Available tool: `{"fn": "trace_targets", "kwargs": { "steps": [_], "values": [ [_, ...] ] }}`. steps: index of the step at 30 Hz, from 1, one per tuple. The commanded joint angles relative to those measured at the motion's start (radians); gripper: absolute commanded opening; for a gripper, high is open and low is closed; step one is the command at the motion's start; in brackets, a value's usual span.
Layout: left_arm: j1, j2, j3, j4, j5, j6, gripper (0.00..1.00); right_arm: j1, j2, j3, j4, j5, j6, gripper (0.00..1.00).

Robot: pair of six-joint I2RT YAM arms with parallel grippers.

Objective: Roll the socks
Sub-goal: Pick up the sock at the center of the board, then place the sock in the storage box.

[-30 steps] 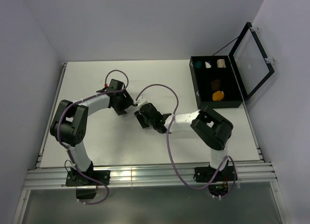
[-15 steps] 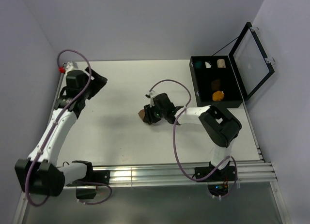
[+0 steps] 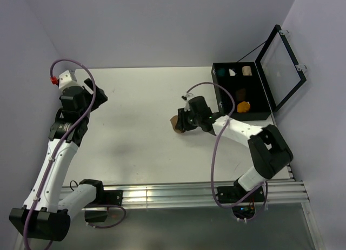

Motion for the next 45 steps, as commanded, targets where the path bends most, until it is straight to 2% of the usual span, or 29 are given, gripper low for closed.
{"fn": "trace_targets", "kwargs": {
  "steps": [1, 7, 10, 12, 15, 17, 21, 30, 45],
  "values": [
    [-0.048, -0.057, 0.027, -0.016, -0.14, 0.083, 0.84, -0.069, -0.133, 0.042, -0.072, 0.111, 0.01, 0.0],
    [-0.129, -0.119, 0.036, -0.054, -0.324, 0.092, 0.87, -0.239, -0.267, 0.092, -0.167, 0.247, 0.001, 0.0],
    [-0.176, -0.179, -0.026, -0.021, -0.403, 0.097, 0.88, -0.348, -0.307, 0.126, -0.219, 0.312, -0.002, 0.0],
    [-0.198, -0.261, -0.075, 0.031, -0.436, 0.089, 0.93, -0.405, -0.311, 0.154, -0.253, 0.344, -0.012, 0.0],
    [-0.198, -0.384, -0.201, 0.11, -0.441, 0.104, 0.96, -0.501, -0.299, 0.2, -0.293, 0.407, -0.018, 0.0],
    [-0.198, -0.444, -0.233, 0.13, -0.432, 0.117, 0.98, -0.561, -0.285, 0.227, -0.305, 0.442, -0.022, 0.0],
    [-0.198, -0.469, -0.283, 0.153, -0.452, 0.109, 0.99, -0.615, -0.236, 0.275, -0.333, 0.527, -0.035, 0.0],
    [-0.198, -0.404, -0.318, 0.176, -0.424, 0.094, 0.99, -0.631, -0.069, 0.313, -0.379, 0.564, -0.038, 0.0],
    [-0.198, -0.409, -0.33, 0.181, -0.407, 0.098, 0.99, -0.601, 0.137, 0.344, -0.369, 0.364, 0.016, 0.0]
  ]
}}
